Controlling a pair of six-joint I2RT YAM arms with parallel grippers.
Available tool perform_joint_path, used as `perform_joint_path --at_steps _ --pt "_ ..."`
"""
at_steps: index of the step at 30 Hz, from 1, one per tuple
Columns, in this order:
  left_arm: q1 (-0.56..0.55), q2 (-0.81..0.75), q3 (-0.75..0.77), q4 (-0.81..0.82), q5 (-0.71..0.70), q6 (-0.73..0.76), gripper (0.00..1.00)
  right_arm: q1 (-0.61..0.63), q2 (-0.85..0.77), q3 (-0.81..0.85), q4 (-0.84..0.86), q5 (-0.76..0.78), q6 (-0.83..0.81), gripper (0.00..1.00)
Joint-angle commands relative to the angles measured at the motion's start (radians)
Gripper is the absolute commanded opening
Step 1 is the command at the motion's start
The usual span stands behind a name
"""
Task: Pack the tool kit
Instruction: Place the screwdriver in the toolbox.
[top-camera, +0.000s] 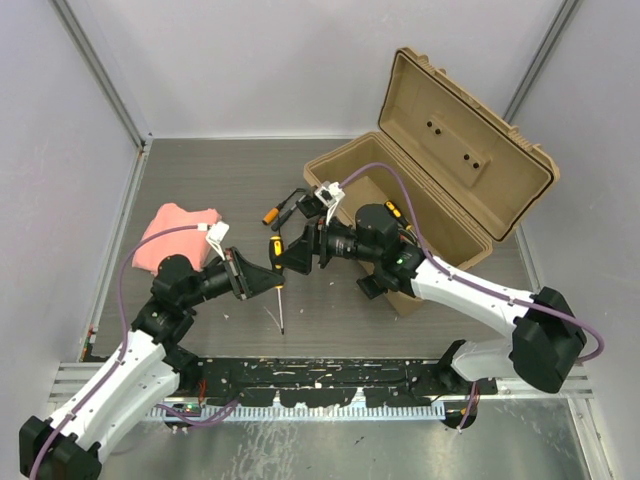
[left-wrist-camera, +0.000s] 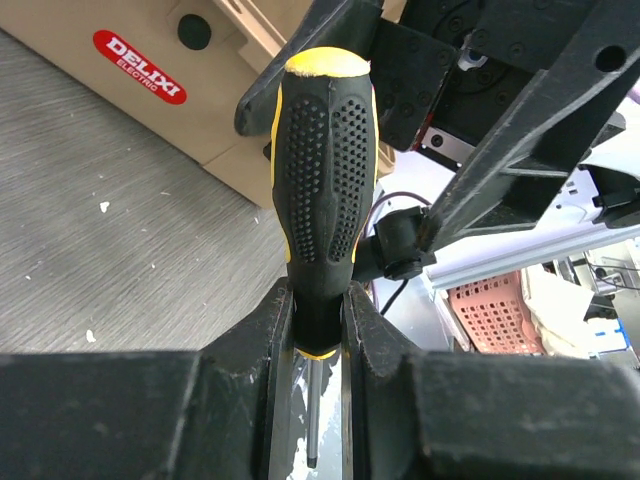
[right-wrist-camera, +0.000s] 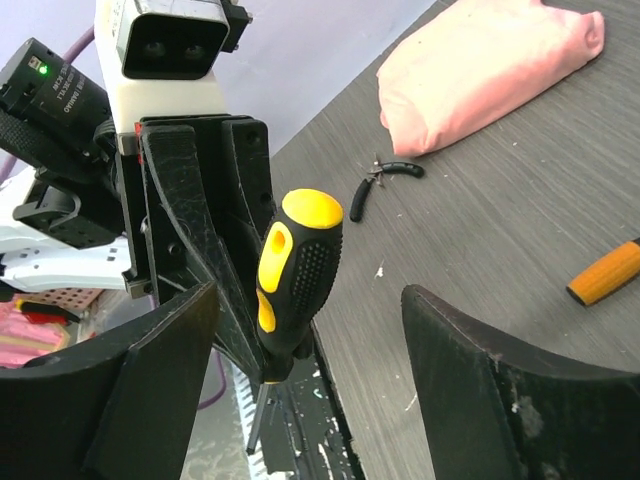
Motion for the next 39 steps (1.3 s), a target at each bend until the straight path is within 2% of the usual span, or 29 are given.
perform_joint_path --at_steps 1,9,25,32,37,39 --pt "-0.016 -0.002 0.051 0.095 0.029 0.007 0.0 0.011 0.012 0.055 0.083 0.0 0.073 0.76" --pt "-0.042 0.006 0.052 0.096 0.021 0.009 0.0 0.015 0.05 0.07 0.11 -0.041 0.128 0.61" --pt "-0.048 -0.01 0.042 0.111 -0.029 0.003 0.0 0.02 0.057 0.066 0.109 -0.068 0.139 0.43" --pt "-0.049 -0.016 0.038 0.115 -0.031 -0.004 0.0 0.021 0.057 0.068 0.109 -0.08 0.136 0.25" --pt "-0.05 -0.023 0.029 0.113 -0.039 0.0 0.0 0.021 0.047 0.066 0.109 -0.076 0.119 0.05" --pt "-0.05 -0.03 0.027 0.109 -0.049 0.009 0.0 0.021 0.04 0.063 0.108 -0.069 0.111 0.01"
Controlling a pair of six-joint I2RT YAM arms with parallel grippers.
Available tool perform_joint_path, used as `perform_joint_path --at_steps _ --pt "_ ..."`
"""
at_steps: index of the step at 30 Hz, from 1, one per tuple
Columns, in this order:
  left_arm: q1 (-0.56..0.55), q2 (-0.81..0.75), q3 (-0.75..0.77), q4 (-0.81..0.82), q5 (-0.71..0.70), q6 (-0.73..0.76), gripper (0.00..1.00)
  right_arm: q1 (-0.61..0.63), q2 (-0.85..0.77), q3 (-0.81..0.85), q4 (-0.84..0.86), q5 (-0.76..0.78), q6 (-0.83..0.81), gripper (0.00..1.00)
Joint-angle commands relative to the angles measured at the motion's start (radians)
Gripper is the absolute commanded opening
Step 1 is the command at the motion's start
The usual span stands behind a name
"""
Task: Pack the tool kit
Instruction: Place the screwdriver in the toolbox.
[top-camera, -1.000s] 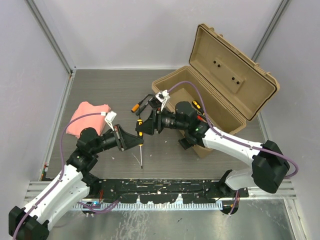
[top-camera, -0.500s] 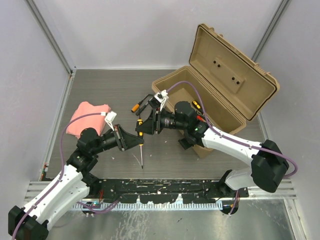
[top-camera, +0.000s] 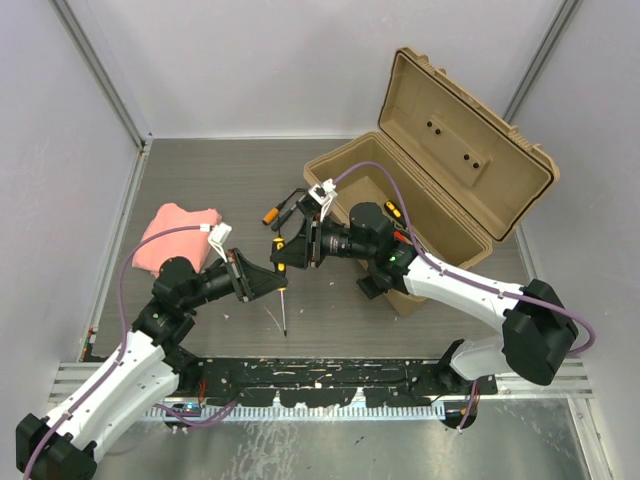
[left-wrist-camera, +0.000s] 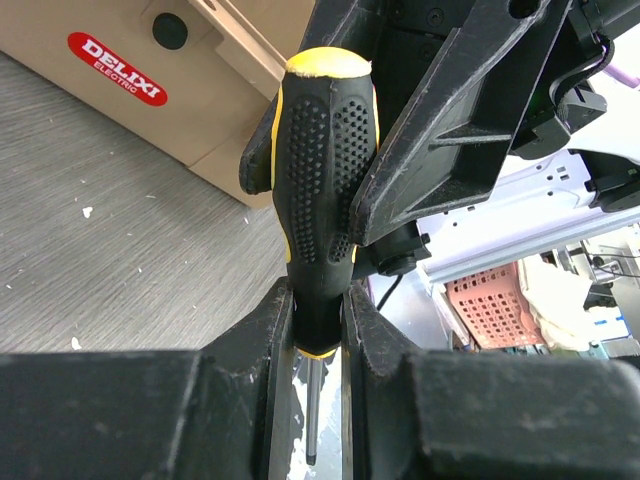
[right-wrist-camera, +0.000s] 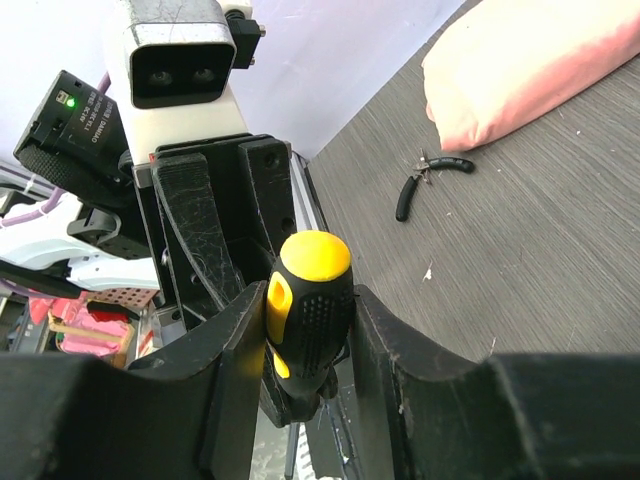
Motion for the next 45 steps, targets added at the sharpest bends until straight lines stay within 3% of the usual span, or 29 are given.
perform_joint_path --at_steps 1,3,17,26,36,41,45 --pt "-0.004 -0.03 0.019 0.089 -0.03 0.012 0.03 0.007 -0.024 0.034 0.049 -0.013 -0.029 0.01" --pt "-0.004 -0.037 0.017 0.082 -0.04 0.016 0.14 0.007 -0.032 0.032 0.043 -0.008 -0.036 0.01" --pt "-0.006 -0.047 0.017 0.038 0.01 0.04 0.53 0.007 -0.047 0.042 -0.001 0.025 -0.07 0.01" --pt "-0.006 -0.063 0.032 -0.068 -0.015 0.097 0.6 0.007 -0.06 0.086 -0.101 0.071 -0.124 0.01" --pt "-0.005 -0.106 0.111 -0.337 -0.156 0.272 0.71 0.007 -0.092 0.289 -0.489 0.357 -0.401 0.01" --pt "-0.005 -0.151 0.139 -0.451 -0.284 0.317 0.82 0.006 -0.091 0.399 -0.61 0.505 -0.533 0.01" --pt "-0.005 -0.182 0.187 -0.579 -0.421 0.355 0.97 0.007 -0.119 0.433 -0.64 0.631 -0.62 0.01"
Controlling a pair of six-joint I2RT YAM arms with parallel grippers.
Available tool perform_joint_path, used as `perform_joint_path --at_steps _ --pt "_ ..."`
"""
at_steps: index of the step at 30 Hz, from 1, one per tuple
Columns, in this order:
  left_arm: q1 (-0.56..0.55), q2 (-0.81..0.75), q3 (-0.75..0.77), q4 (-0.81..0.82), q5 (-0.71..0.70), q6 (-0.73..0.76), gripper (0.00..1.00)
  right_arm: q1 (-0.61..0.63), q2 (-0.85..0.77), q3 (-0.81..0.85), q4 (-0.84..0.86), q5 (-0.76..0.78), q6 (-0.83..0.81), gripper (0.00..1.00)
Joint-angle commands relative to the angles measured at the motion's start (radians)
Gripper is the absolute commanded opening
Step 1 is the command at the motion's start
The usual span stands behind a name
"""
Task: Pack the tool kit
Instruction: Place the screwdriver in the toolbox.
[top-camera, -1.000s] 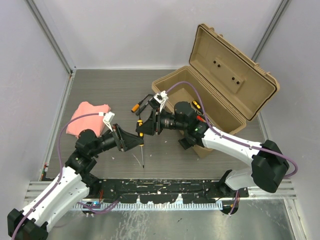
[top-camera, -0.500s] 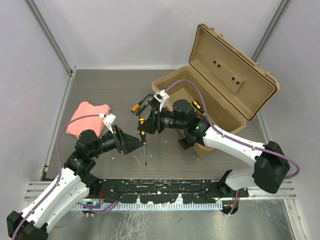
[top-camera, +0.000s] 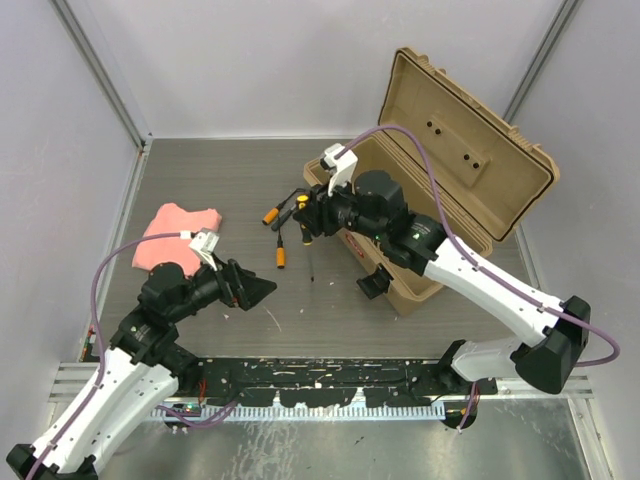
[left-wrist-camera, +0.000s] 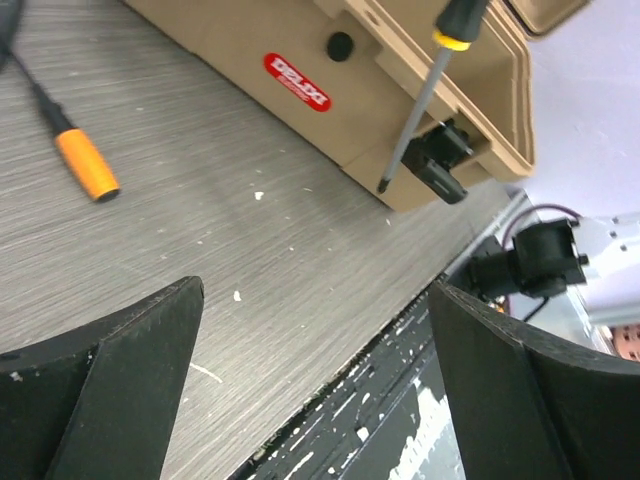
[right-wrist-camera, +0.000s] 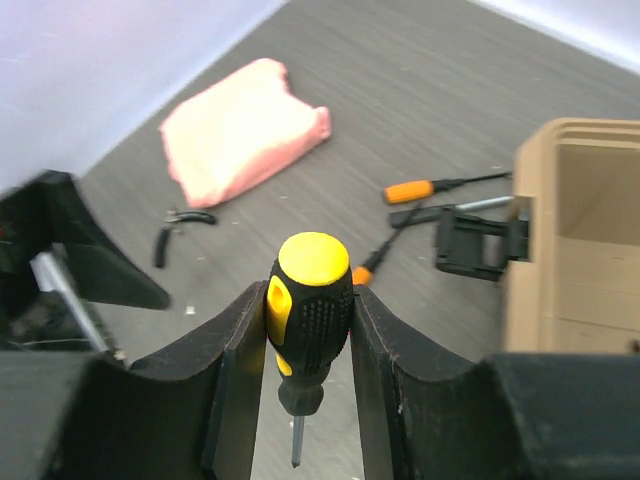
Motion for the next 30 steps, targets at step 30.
perform_joint_path --at_steps 30 --pt "-0.002 -0.035 0.18 -0.385 -0.47 0.235 0.98 -0.011 -0.014 0.128 -0.127 0.709 -0.474 0.0"
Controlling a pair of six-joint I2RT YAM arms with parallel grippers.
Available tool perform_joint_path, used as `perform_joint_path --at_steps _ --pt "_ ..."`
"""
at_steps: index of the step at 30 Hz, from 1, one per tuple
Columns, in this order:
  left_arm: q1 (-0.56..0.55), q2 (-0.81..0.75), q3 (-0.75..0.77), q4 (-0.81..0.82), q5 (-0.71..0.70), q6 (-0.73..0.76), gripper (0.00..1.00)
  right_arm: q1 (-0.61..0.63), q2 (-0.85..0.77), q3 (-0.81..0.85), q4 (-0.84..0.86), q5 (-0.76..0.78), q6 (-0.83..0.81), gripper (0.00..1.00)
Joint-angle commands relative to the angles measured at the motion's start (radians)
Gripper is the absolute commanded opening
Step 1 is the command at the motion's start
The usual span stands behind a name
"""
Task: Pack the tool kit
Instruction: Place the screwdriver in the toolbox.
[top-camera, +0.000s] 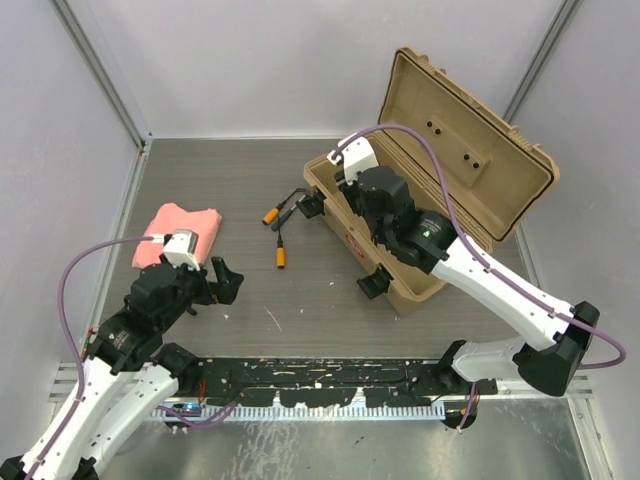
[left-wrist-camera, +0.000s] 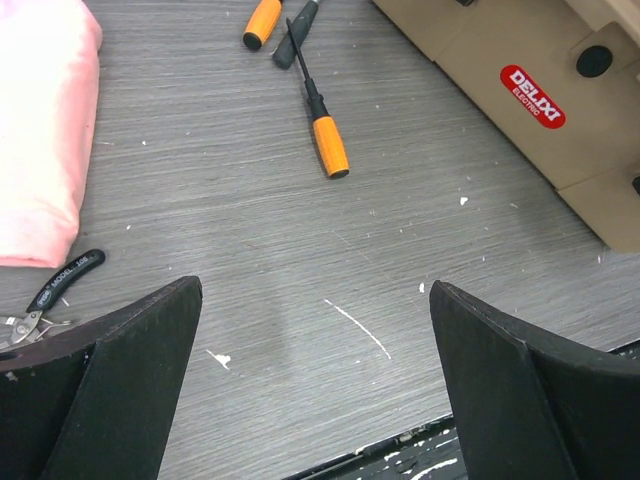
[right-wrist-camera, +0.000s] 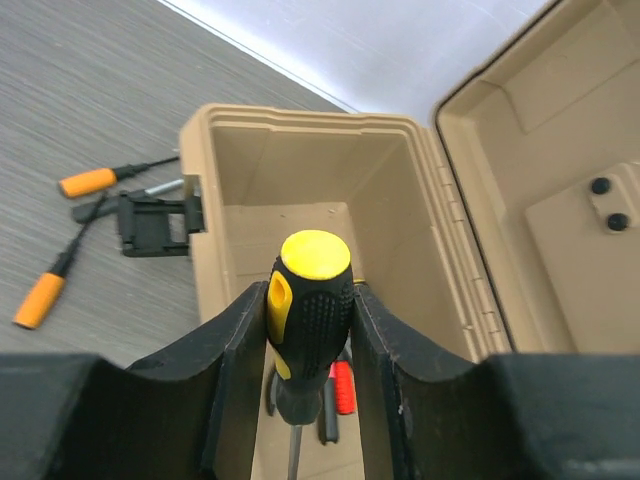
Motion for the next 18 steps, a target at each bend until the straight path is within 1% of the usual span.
perform_joint_path --at_steps 1,3,5,7,9,11,16,18 --pt "-0.001 -0.014 0.019 -0.01 -0.02 0.034 0.98 -0.013 0.005 0.055 0.022 0.081 -0.076 0.01" --pt "-0.001 -0.031 0.012 -0.011 -0.03 0.04 0.98 -0.013 0.001 0.075 0.016 0.072 -0.074 0.01" --pt "-0.002 -0.049 0.006 -0.008 -0.034 0.05 0.98 -0.013 -0.003 0.134 -0.029 0.011 -0.03 0.01" --pt "-0.002 -0.067 -0.001 -0.001 -0.036 0.056 0.98 -0.013 -0.008 0.161 -0.048 -0.033 -0.021 0.01" --pt "-0.002 -0.077 -0.008 0.007 -0.04 0.06 0.98 -0.02 0.006 0.153 -0.05 -0.01 -0.047 0.01" --pt "-0.002 -0.075 -0.012 0.008 -0.037 0.062 0.98 -0.07 0.047 0.148 -0.096 -0.017 -0.04 0.01" --pt "-0.001 -0.04 -0.012 0.007 -0.027 0.064 0.98 -0.227 0.143 0.152 -0.233 -0.108 0.067 0.01" --pt "-0.002 -0.018 -0.014 0.009 -0.025 0.062 0.98 -0.262 0.16 0.14 -0.241 -0.155 0.073 0.01"
